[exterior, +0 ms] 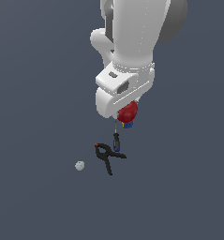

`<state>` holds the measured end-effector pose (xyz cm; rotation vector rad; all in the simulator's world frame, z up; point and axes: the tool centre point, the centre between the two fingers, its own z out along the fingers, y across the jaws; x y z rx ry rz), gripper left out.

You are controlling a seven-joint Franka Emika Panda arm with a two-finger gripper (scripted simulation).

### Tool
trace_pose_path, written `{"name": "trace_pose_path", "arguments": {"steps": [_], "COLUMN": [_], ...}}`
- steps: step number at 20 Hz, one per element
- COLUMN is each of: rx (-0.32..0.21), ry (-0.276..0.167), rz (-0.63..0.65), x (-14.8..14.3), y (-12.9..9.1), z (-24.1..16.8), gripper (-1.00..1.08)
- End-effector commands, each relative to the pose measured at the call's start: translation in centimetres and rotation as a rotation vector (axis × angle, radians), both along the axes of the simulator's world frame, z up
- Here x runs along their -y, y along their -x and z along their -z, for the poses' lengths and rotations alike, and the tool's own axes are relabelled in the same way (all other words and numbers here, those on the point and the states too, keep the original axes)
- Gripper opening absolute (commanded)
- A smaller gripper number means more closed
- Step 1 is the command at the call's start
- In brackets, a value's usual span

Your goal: Pick up a designated object from a clutter of objects.

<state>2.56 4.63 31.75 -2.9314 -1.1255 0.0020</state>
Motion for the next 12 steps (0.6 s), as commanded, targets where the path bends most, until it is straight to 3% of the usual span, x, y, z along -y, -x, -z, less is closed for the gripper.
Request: {"name": "trace_pose_path", "arguments": {"steps": [1,12], "rx": [0.002,0.002], "ry": [-0.001,0.0], "rz": [-0.001,0.0], "x": [1.0,4.0], "y": [0.7,2.3], "z": [-2.4,-8.8], "gripper": [-1.0,-1.0]}}
